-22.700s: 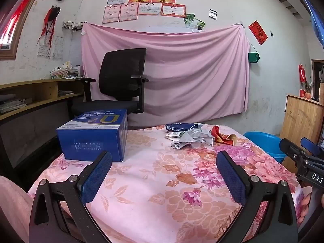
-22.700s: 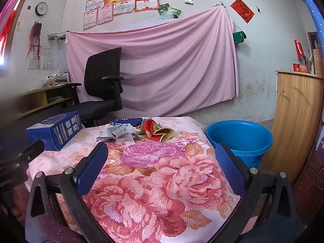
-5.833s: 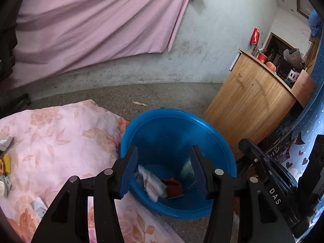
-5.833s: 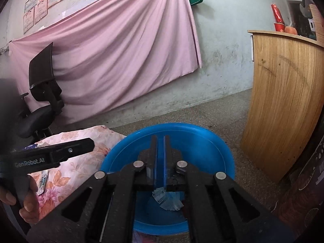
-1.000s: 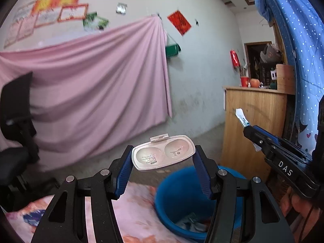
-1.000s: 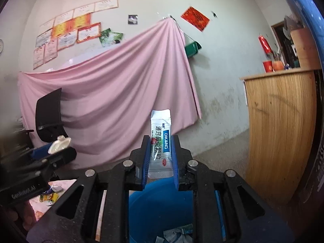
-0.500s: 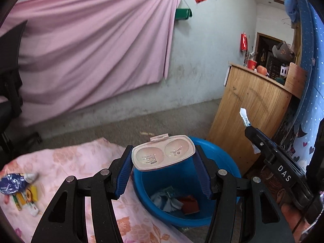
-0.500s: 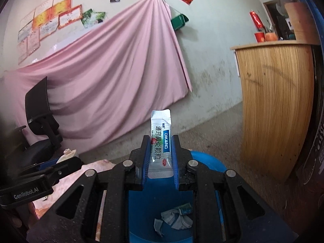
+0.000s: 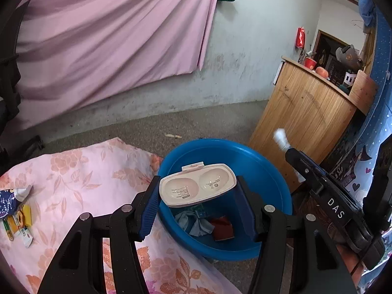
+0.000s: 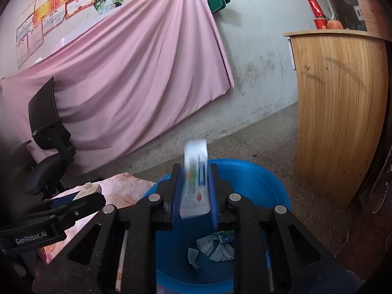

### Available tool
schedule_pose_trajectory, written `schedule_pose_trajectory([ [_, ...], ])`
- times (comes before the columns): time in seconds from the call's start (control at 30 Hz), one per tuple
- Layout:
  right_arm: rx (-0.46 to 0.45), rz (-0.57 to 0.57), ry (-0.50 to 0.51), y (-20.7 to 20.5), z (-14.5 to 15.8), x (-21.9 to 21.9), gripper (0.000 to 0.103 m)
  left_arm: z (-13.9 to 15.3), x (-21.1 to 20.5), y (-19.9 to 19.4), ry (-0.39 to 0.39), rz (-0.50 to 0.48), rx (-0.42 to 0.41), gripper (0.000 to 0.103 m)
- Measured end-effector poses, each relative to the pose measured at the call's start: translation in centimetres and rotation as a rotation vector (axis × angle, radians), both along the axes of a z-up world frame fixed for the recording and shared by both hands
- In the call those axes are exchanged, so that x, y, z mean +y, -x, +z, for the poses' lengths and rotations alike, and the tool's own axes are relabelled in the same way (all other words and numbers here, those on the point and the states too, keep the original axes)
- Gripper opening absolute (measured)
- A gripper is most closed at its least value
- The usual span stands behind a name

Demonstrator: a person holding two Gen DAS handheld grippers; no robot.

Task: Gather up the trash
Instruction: 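Carry the toothpaste tube and white tray over the blue basin and open both tools, then reach the left tool to the green battery while the right tool reaches the orange ring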

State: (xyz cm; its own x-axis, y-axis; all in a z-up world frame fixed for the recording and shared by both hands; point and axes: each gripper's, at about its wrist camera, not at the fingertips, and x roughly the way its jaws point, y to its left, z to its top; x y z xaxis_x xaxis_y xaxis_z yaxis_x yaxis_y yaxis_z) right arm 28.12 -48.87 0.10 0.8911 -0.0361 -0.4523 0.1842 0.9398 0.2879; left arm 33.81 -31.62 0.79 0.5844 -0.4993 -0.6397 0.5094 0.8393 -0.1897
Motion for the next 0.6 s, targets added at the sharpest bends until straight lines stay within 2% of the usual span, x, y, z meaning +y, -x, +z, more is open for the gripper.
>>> schedule_pose_trajectory([
  [0.07,0.005,0.002,-0.002,-0.1,-0.1,-0.1,0.046,-0.1,0.3,0.0,-0.006,0.009,-0.002,0.054],
  [0.13,0.011,0.004,-0.006,-0.2,-0.2,-0.1,0.047,-0.3,0.6,0.1,-0.006,0.017,0.001,0.059],
  [0.3,0.018,0.007,-0.007,-0.3,-0.3,-0.1,0.052,-0.4,1.2,-0.1,-0.005,0.034,0.013,0.060],
  [0.4,0.005,0.009,-0.008,-0.2,0.0,-0.1,0.059,-0.2,2.0,0.1,0.006,0.051,-0.001,0.060],
  [0.47,-0.010,0.006,-0.006,-0.1,0.3,0.1,0.070,0.1,2.7,0.5,-0.002,0.082,-0.032,0.061],
  [0.53,-0.025,0.003,-0.007,0.0,0.8,0.4,0.079,0.4,3.5,0.8,-0.008,0.117,-0.064,0.072],
  [0.6,-0.045,0.000,-0.009,0.2,1.4,0.8,0.086,0.8,4.6,1.2,-0.001,0.156,-0.101,0.075],
])
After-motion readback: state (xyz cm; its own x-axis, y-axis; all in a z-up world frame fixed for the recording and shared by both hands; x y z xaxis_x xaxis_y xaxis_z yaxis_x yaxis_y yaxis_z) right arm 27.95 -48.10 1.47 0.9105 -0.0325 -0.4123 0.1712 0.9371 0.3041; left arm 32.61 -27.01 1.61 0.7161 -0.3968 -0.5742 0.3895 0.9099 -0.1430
